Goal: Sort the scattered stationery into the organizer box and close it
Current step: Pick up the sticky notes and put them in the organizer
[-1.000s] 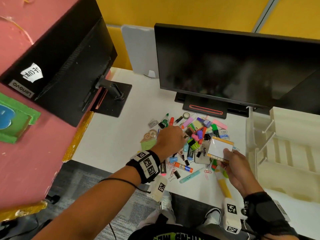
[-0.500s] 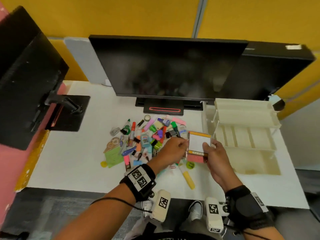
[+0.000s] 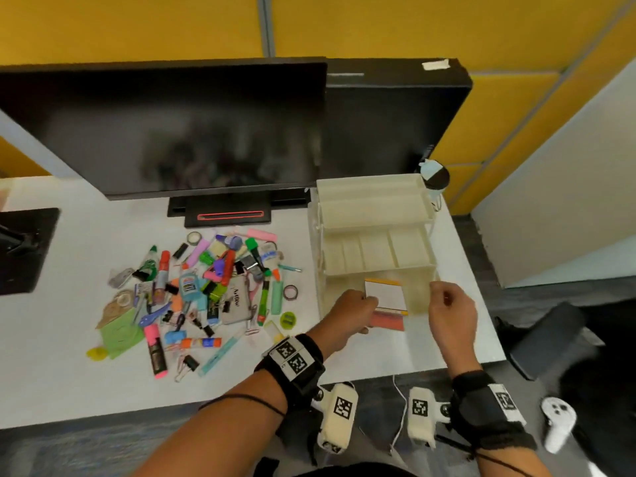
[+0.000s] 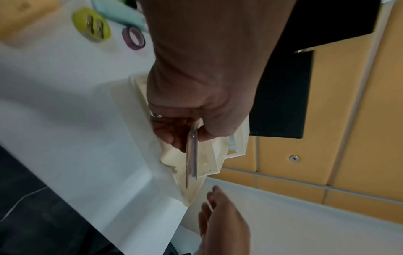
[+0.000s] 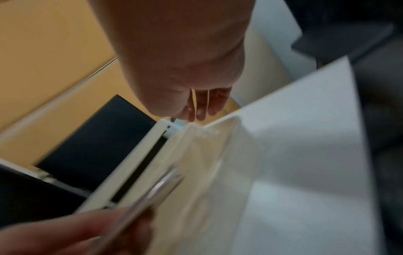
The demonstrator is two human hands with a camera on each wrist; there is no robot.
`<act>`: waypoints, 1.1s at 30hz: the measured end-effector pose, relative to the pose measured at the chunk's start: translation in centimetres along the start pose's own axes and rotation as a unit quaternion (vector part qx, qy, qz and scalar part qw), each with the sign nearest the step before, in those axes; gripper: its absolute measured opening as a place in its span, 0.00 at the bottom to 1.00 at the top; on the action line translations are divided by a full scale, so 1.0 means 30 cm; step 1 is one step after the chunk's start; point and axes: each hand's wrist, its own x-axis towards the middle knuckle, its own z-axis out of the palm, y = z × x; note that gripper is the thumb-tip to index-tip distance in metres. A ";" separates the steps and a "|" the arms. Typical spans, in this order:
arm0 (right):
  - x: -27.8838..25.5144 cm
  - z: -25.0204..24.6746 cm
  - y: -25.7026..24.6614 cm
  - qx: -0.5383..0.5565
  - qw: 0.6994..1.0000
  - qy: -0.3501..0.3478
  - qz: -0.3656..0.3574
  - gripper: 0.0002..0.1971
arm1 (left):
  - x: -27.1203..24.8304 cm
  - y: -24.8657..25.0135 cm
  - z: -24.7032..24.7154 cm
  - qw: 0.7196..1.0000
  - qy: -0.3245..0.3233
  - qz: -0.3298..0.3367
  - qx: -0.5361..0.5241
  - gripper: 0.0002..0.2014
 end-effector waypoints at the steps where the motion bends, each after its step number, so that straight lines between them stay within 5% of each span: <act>1: 0.036 -0.035 0.053 -0.039 0.999 0.027 -0.006 0.10 | 0.024 0.004 0.024 1.000 0.005 -0.015 -0.002 0.10; 6: 0.122 -0.103 0.208 -0.101 0.994 -0.041 -0.024 0.11 | 0.134 0.035 0.121 0.999 0.051 -0.019 0.004 0.10; 10: 0.126 -0.108 0.230 -0.060 0.997 -0.044 -0.018 0.10 | 0.209 0.050 0.183 0.995 0.095 -0.002 0.030 0.14; 15: 0.125 -0.093 0.235 -0.046 0.998 -0.042 -0.022 0.11 | 0.304 0.048 0.251 0.994 0.096 -0.058 -0.018 0.13; 20: 0.129 -0.102 0.230 -0.072 0.995 -0.055 -0.030 0.11 | 0.360 0.022 0.294 0.991 0.121 -0.006 0.053 0.05; 25: 0.132 -0.101 0.229 -0.084 0.994 -0.057 -0.032 0.12 | 0.389 -0.023 0.308 0.980 0.180 0.020 0.086 0.14; 29: 0.126 -0.101 0.227 -0.099 0.993 -0.057 -0.043 0.12 | 0.387 -0.025 0.305 0.982 0.158 0.032 0.100 0.12; 33: 0.102 -0.085 0.192 -0.123 0.991 -0.036 -0.044 0.15 | 0.368 -0.019 0.271 0.970 0.134 0.025 0.200 0.21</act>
